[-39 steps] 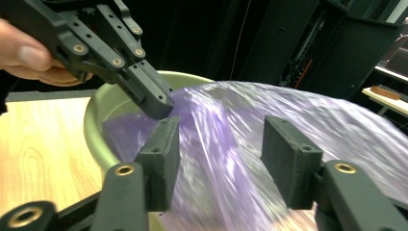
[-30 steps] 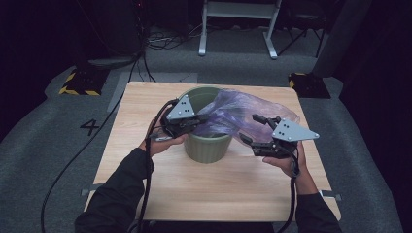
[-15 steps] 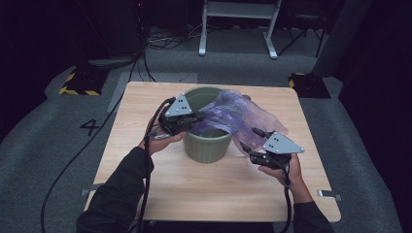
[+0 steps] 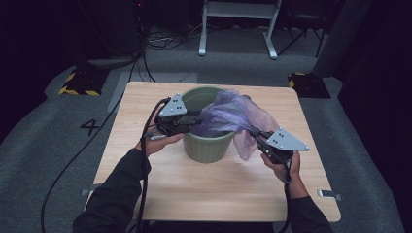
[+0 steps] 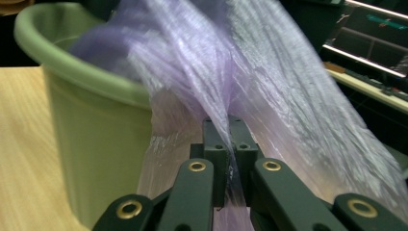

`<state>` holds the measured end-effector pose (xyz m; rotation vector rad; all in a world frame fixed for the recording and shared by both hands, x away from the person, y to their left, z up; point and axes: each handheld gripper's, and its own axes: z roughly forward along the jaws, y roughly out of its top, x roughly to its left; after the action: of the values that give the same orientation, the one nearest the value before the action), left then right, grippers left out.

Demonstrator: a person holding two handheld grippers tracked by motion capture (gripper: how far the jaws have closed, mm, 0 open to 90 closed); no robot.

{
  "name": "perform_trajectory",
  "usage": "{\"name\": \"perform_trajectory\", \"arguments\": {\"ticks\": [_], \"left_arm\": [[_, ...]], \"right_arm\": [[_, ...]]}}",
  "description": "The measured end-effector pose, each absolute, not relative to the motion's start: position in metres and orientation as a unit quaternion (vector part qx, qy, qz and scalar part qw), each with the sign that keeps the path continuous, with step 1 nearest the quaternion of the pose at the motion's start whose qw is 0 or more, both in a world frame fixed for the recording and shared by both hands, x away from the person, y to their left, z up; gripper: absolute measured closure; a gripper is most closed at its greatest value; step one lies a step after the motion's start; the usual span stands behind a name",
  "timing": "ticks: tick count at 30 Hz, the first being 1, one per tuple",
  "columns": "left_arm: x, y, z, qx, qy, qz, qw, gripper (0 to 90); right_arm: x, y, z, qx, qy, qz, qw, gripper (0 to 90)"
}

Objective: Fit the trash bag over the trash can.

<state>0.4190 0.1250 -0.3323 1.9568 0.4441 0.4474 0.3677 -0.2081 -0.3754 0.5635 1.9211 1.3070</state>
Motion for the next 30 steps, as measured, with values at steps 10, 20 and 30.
{"name": "perform_trajectory", "arguments": {"ticks": [10,20,30], "left_arm": [[0.403,0.109,-0.313,0.796,0.168,0.175,0.555,26.3],[0.401,0.071,-0.315,0.825,0.138,0.176,0.519,39.8],[0.4,0.075,-0.318,0.842,0.113,0.189,0.493,89.5]], "right_arm": [[0.369,-0.209,-0.348,0.213,0.759,0.493,0.368,88.6],[0.365,-0.193,-0.334,0.173,0.775,0.492,0.356,86.5],[0.357,-0.192,-0.333,0.164,0.773,0.507,0.343,74.3]]}}
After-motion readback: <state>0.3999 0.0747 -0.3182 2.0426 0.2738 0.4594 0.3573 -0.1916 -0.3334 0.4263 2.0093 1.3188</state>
